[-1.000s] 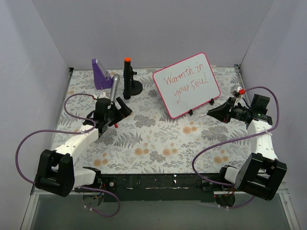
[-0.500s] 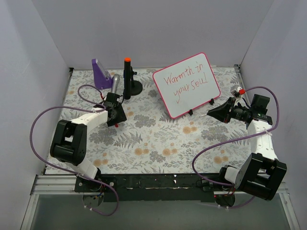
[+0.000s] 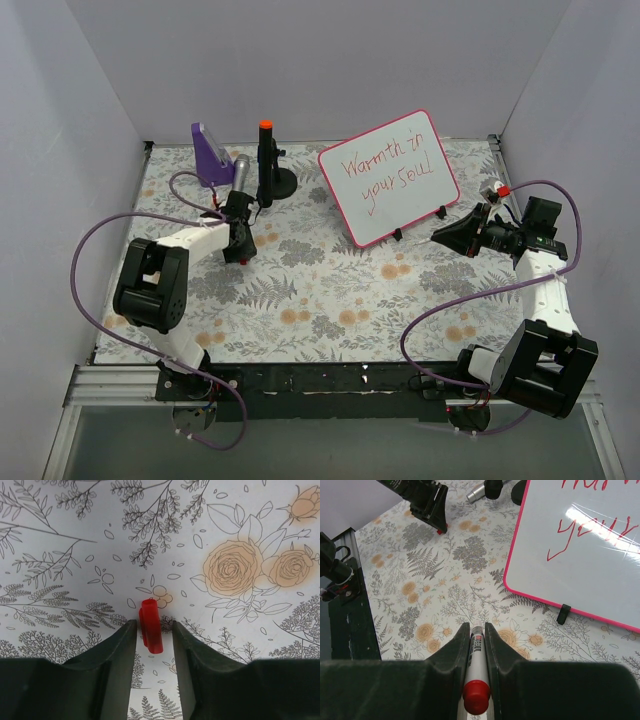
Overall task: Write a sentence on the whiteboard
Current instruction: Pick up the pen cap from the center of the board, then insert the pen cap into the whiteboard marker.
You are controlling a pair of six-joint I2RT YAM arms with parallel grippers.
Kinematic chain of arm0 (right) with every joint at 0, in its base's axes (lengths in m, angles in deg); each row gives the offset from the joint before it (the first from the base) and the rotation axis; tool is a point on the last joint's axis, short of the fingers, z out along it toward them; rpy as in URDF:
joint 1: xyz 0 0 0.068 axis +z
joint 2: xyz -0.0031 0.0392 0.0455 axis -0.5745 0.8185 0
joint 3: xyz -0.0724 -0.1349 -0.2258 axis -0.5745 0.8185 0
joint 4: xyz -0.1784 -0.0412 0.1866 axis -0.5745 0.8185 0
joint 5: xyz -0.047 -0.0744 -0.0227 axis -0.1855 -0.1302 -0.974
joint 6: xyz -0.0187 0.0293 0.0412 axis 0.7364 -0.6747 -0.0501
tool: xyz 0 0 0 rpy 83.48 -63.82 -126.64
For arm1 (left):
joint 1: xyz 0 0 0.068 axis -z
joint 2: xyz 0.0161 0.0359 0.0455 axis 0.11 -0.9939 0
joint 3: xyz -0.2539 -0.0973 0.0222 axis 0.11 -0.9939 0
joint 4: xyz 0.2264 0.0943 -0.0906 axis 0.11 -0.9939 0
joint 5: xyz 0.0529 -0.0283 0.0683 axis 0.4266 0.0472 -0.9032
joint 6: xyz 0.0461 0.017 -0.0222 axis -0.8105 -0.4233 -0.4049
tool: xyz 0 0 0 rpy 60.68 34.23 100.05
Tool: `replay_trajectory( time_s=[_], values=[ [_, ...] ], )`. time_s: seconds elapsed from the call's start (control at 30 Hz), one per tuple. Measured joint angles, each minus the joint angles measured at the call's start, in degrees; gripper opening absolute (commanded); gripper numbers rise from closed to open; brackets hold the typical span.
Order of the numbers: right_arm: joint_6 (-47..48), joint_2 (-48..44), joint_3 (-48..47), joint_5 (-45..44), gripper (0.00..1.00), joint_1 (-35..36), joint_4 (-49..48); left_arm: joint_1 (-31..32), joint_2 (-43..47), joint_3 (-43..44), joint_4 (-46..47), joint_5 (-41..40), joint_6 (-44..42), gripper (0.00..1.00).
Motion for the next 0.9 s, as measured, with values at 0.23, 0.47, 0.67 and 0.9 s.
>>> replay_trajectory(
  time_s=[0.23,0.47,0.67,0.9],
  values=[
    [0.0,0.0,0.0,0.0,0.01,0.0,0.2,0.0,-4.2,4.8,-1.1,-0.5,-1.8,0.10],
    [0.0,0.0,0.0,0.0,0.01,0.0,0.2,2.0,-3.1,3.1,1.3,2.9,-4.5,0.04],
    [-3.7,0.1,1.0,-0.5,0.01,2.8,-3.7,13.4,-2.3,0.6,8.5,7.8,-7.1,0.05],
    [-15.8,1.3,7.8,-5.6,0.01,11.3,-17.2,25.5,-2.2,-2.7,19.8,12.0,-9.6,0.06]
  ],
)
